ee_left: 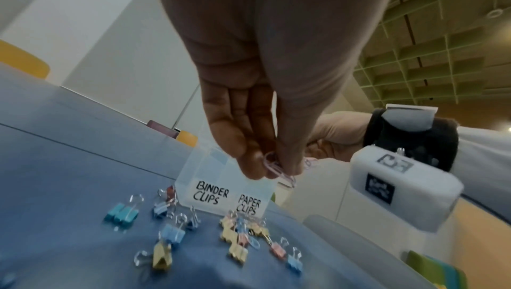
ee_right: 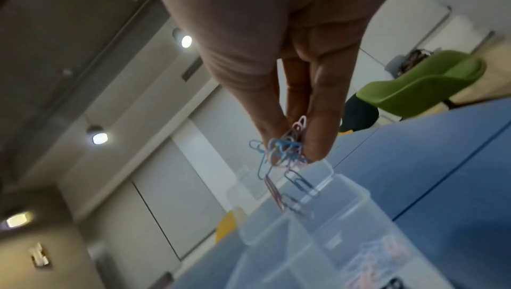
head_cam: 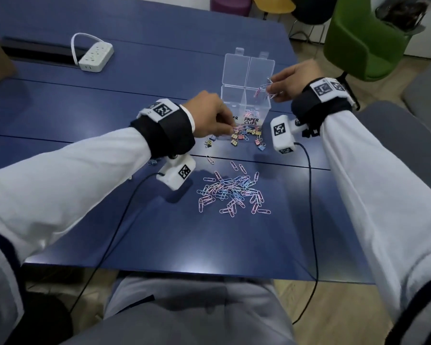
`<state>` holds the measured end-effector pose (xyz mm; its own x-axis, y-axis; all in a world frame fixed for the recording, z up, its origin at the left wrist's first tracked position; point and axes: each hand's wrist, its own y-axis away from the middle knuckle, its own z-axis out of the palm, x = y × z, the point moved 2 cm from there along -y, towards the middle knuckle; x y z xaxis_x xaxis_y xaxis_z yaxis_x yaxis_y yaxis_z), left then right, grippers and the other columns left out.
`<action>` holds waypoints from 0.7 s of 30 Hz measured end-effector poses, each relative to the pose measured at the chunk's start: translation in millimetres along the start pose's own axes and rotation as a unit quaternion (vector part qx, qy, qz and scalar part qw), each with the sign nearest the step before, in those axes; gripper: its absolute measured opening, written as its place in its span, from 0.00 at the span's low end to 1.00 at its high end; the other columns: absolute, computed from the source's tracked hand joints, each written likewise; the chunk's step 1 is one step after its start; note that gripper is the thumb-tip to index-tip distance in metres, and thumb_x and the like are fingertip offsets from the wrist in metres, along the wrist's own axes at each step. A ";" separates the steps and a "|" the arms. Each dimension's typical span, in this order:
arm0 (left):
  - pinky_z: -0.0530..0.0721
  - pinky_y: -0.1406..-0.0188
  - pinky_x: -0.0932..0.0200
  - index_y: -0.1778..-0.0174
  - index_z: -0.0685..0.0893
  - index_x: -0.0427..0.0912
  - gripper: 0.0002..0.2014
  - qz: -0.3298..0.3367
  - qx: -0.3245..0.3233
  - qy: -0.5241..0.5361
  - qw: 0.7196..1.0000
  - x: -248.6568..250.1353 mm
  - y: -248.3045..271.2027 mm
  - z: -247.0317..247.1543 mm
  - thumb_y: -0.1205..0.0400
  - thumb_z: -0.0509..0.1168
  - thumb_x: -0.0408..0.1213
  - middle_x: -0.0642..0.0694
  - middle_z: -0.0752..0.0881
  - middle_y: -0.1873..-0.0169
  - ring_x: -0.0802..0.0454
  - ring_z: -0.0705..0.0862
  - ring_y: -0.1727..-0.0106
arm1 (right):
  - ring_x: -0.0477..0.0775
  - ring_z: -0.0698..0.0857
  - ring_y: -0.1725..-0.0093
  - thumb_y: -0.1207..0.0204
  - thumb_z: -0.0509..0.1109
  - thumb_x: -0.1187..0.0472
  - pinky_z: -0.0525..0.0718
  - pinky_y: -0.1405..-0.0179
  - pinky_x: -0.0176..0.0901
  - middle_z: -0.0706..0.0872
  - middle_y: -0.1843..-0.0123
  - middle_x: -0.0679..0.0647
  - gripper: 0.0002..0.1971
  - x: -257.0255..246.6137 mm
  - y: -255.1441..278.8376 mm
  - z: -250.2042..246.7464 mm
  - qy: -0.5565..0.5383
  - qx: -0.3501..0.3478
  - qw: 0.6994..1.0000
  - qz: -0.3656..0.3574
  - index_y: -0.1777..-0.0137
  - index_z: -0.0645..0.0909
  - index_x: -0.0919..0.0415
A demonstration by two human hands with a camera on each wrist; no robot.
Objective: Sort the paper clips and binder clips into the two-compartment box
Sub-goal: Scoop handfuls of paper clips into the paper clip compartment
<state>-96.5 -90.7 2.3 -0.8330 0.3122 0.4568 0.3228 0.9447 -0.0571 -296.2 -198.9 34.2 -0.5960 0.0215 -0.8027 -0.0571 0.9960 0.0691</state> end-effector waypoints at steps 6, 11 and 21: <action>0.81 0.58 0.77 0.53 0.92 0.45 0.08 -0.034 0.053 0.029 0.998 -14.1 -38.0 -17.9 0.23 0.73 0.44 0.47 0.92 0.64 0.69 0.85 0.71 | 0.53 0.91 0.60 0.42 0.84 0.61 0.90 0.52 0.48 0.92 0.61 0.56 0.08 14.6 -46.0 21.4 0.114 0.018 0.993 0.007 0.63 0.91 0.57; 0.85 0.51 0.66 0.53 0.92 0.44 0.09 -0.065 0.094 0.025 0.993 -15.4 -69.8 -22.7 0.23 0.72 0.43 0.45 0.91 0.64 0.63 0.85 0.71 | 0.57 0.92 0.63 0.40 0.84 0.66 0.91 0.55 0.48 0.91 0.60 0.60 0.12 24.0 -50.3 34.0 0.076 0.030 0.997 0.017 0.57 0.89 0.59; 0.89 0.48 0.54 0.60 0.91 0.46 0.07 -0.131 0.061 0.005 0.989 4.5 -123.2 1.5 0.30 0.73 0.44 0.50 0.89 0.68 0.51 0.91 0.59 | 0.49 0.91 0.52 0.44 0.78 0.65 0.88 0.43 0.50 0.92 0.56 0.49 0.23 57.2 -47.6 27.9 -0.039 0.058 0.998 -0.009 0.44 0.88 0.58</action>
<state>-140.7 -205.5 10.0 -0.8760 0.0539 0.4794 0.0384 0.9984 -0.0421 -305.2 -242.6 -31.5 -0.5314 0.0050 -0.8471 0.0282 0.9995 -0.0118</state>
